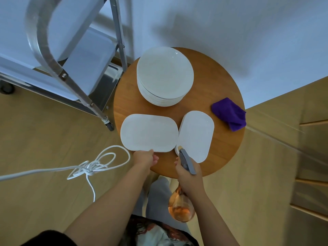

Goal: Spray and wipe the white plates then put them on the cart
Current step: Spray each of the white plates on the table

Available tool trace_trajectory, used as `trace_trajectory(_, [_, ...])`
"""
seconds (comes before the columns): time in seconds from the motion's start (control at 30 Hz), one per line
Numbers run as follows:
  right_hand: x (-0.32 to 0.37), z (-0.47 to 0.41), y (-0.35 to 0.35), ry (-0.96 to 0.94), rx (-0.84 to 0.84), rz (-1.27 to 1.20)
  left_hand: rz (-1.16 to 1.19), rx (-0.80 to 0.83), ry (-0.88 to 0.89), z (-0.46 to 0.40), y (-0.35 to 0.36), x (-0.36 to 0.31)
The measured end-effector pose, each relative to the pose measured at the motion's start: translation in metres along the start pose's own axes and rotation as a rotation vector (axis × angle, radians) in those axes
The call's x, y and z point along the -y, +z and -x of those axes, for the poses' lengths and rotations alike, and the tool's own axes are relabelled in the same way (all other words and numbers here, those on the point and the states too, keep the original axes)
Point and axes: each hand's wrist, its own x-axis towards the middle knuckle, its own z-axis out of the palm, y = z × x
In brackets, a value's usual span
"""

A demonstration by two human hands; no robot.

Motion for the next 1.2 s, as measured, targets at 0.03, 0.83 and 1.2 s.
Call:
trace_trajectory(0.03, [-0.001, -0.002, -0.001, -0.003, 0.003, 0.000, -0.045, 0.007, 0.012, 0.000, 0.000, -0.003])
trace_trajectory(0.83, [-0.015, -0.063, -0.067, 0.061, 0.006, -0.001, -1.223, -0.017, 0.688, 0.012, 0.133, -0.059])
trace_trajectory(1.2, [-0.022, -0.084, -0.085, 0.062, 0.062, 0.001, -1.524, -0.120, 0.667, 0.002, 0.146, -0.059])
